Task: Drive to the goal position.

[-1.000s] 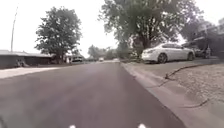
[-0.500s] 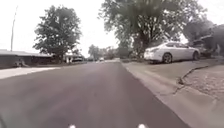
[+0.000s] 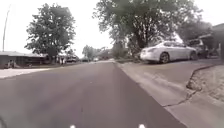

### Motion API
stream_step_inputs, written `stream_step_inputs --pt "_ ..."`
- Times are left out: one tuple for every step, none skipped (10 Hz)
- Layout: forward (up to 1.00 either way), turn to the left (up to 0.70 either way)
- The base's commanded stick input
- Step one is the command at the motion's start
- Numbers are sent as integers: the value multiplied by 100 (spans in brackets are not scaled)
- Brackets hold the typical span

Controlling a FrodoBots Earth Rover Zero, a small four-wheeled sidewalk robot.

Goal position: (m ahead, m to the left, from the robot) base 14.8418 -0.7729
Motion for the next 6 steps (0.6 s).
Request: stream_step_inputs --pt "100 0" --pt "100 0" --pt "100 0" --pt "100 0" --pt "100 0" --pt "100 0"
